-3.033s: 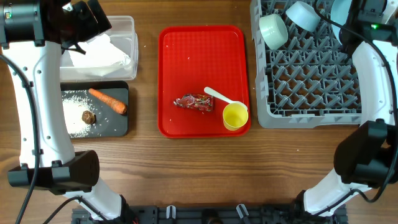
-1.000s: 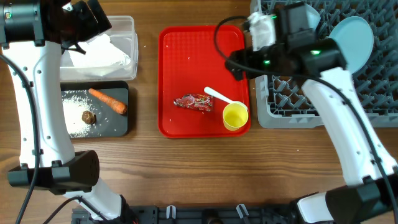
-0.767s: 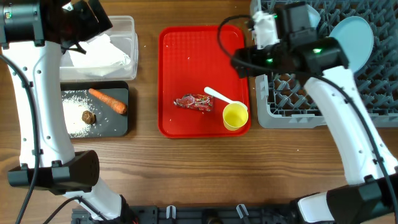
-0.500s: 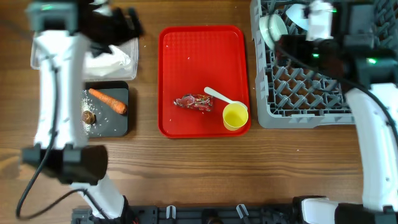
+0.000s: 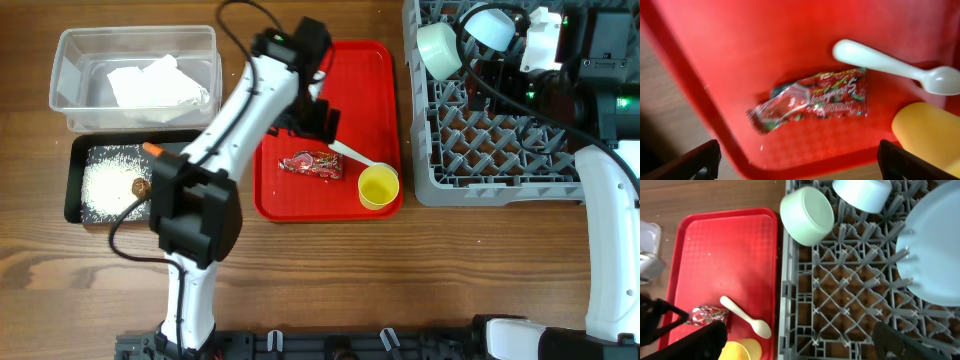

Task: Sort waste into correct bins and load items into the dishwasher rack
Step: 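Reach the left gripper to the candy wrapper on the red tray and grasp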

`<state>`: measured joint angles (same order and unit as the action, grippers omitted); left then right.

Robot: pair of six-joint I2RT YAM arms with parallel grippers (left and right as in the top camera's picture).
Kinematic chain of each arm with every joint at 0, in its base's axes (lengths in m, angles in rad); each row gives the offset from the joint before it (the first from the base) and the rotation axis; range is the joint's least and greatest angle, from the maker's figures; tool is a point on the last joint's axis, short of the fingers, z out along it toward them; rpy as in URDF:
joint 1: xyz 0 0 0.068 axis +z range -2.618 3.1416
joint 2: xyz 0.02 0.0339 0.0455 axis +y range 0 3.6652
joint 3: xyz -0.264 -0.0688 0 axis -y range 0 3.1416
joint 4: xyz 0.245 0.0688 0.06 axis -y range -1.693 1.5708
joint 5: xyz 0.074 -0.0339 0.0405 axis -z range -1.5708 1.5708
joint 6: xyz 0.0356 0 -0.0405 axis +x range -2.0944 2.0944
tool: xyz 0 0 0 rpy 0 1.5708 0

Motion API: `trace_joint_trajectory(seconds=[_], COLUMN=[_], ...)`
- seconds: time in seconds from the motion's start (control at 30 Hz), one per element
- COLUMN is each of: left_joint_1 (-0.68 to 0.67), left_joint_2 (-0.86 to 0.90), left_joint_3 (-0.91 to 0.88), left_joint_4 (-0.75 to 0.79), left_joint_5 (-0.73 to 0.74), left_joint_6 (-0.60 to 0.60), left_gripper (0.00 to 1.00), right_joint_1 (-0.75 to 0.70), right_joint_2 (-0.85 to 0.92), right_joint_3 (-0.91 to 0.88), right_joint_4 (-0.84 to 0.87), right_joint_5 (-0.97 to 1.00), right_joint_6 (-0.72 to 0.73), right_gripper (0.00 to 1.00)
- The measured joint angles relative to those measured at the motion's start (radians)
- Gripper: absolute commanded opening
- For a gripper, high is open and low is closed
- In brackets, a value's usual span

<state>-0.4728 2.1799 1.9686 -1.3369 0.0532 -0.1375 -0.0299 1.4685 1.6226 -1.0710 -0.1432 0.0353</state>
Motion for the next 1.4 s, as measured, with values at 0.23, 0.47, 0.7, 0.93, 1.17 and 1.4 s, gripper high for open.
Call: trace_joint_trajectory(seconds=[0.23,0.47,0.7,0.93,1.17,1.4], left_joint_1=[-0.024,-0.026,-0.037,-0.037,-0.037,-0.037], left_joint_2=[0.052,0.081,0.080,0.051,0.045,0.045], left_joint_3=[-0.085,-0.165,-0.223,-0.283,-0.294,-0.292], left_joint_4=[0.078,0.209,0.287,0.358,0.343,0.246], left_joint_5=[-0.004,-0.003,-0.011,-0.032,-0.018,-0.003], left_joint_6=[0.033,0.045,0.050,0.046,0.040,0.028], left_gripper=[1.00,1.00,0.70,0.04,0.04,0.04], right_joint_1=[0.000,0.000,0.000,0.000,0.000,0.000], right_joint_2=[0.000,0.000,0.000,0.000,0.000,0.000], right_joint_3=[0.000,0.000,0.000,0.000,0.000,0.000], right_joint_4=[-0.027,-0.029,-0.038,-0.047,-0.048,-0.048], right_joint_5=[0.014,0.014,0.014,0.014,0.014,0.014], right_joint_6=[0.000,0.000,0.000,0.000,0.000,0.000], right_gripper=[0.98,1.00,1.00,1.00,1.00,1.00])
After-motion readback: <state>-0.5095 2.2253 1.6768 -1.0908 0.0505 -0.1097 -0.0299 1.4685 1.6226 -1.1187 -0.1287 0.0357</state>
